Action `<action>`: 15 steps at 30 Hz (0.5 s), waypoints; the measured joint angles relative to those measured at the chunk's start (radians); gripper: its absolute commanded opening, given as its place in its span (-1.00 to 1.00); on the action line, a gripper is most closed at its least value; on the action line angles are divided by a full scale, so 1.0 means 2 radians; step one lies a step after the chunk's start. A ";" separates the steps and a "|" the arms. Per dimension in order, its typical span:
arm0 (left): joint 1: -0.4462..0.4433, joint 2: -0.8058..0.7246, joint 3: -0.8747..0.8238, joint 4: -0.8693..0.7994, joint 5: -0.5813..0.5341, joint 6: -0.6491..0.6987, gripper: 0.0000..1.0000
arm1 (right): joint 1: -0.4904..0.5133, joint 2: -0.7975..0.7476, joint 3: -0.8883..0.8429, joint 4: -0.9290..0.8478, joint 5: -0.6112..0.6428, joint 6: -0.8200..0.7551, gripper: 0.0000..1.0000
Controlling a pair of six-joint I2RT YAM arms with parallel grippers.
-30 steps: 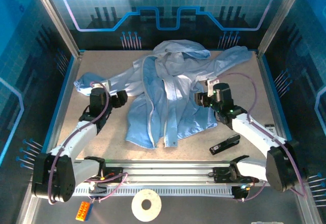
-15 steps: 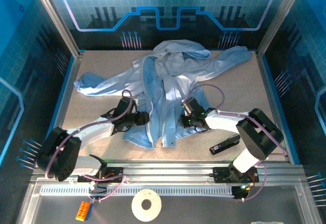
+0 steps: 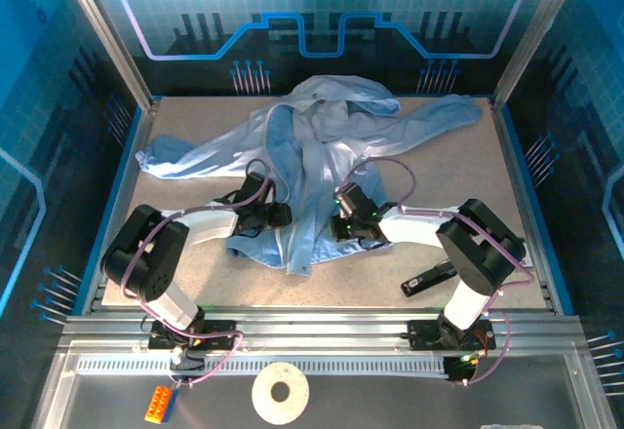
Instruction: Zip up the jacket
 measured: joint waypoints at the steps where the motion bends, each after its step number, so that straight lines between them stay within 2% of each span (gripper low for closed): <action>1: 0.004 0.004 0.004 -0.001 0.000 0.004 -0.51 | -0.010 -0.003 -0.002 -0.004 -0.001 -0.002 -0.62; 4: 0.013 0.007 0.010 -0.004 0.002 0.008 -0.73 | -0.032 -0.018 -0.007 -0.027 0.000 -0.006 -0.60; 8: 0.018 0.002 0.020 -0.014 0.005 0.014 -0.99 | -0.035 -0.051 -0.021 -0.060 0.003 -0.011 -0.59; 15: 0.019 -0.070 0.036 -0.060 0.019 0.033 -1.00 | -0.020 -0.134 -0.026 -0.100 0.005 -0.005 -0.39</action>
